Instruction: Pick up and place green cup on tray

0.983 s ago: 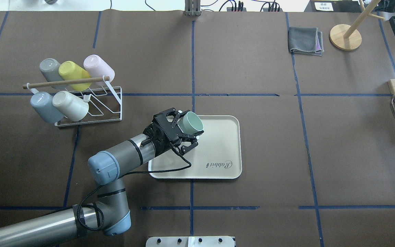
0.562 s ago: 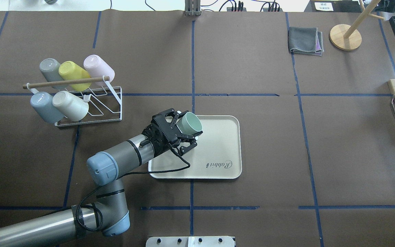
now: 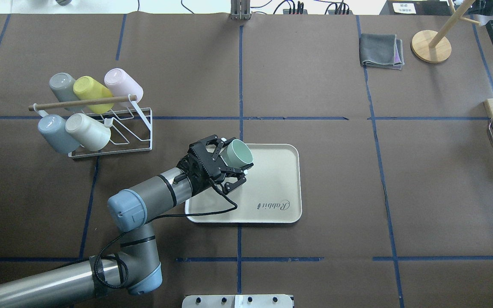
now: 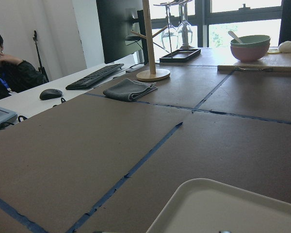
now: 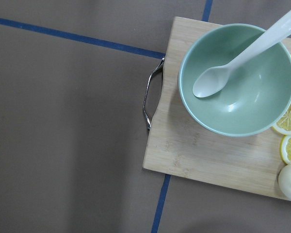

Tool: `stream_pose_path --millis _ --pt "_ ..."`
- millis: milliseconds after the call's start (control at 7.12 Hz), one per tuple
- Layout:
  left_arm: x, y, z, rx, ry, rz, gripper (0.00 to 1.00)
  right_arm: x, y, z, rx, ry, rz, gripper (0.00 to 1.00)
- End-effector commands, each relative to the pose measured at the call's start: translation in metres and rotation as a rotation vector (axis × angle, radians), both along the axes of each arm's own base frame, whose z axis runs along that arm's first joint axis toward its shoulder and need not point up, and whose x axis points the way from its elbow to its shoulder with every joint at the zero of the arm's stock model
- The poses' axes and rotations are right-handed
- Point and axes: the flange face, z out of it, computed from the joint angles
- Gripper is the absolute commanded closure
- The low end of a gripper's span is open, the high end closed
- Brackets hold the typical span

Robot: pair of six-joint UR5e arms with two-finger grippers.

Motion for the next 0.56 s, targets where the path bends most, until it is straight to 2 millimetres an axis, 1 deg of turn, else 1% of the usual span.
stream_pose_path --millis 0,140,281,421 --pt "0.0 0.0 0.0 0.0 0.0 0.0 0.1 -0.001 0.0 0.0 0.0 0.0 -0.001 0.0" --pt "0.001 0.002 -0.001 0.0 0.001 0.003 0.08 -0.001 0.0 0.0 0.0 0.0 -0.001 0.0" --pt "0.007 0.01 -0.004 0.002 0.005 0.017 0.08 -0.001 0.0 0.001 -0.001 0.0 -0.001 0.0" --pt "0.008 0.012 -0.005 0.002 0.007 0.02 0.08 -0.001 0.001 0.001 -0.005 -0.001 -0.001 0.0"
